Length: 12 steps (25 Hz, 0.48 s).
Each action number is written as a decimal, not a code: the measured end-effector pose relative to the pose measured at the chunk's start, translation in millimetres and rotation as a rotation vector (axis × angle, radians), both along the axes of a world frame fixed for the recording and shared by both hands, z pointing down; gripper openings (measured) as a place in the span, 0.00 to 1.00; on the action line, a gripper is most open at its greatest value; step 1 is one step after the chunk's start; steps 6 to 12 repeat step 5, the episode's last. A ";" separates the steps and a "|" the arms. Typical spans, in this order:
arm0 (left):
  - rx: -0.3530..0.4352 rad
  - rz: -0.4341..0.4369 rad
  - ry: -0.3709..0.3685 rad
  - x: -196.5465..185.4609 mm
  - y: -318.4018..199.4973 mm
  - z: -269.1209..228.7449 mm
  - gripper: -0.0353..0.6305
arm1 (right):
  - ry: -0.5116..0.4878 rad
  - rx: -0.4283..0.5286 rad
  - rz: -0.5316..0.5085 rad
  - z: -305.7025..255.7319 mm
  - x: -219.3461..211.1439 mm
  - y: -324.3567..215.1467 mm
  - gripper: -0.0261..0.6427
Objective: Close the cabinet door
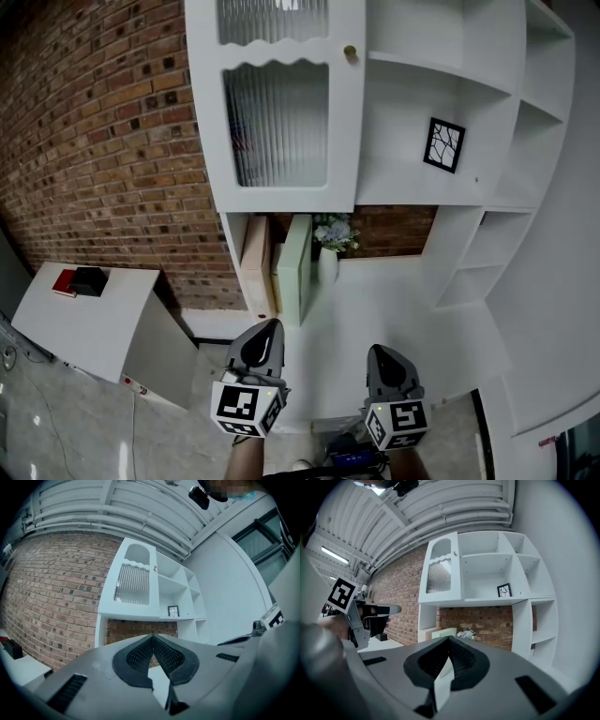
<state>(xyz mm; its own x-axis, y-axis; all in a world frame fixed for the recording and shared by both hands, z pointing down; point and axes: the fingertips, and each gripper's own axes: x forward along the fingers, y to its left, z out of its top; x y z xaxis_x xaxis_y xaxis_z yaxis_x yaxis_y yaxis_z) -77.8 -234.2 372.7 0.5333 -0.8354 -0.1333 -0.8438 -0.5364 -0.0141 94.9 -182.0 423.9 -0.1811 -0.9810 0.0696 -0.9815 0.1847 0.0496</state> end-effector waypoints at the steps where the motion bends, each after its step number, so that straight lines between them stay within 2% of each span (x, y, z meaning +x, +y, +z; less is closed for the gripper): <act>1: 0.000 0.000 0.001 -0.2 -0.5 0.3 0.07 | 0.000 0.000 0.000 0.2 -0.1 -0.4 0.04; 12: -0.004 0.002 0.004 0.6 -3.1 3.2 0.07 | 0.000 0.000 -0.001 2.2 0.8 -2.1 0.04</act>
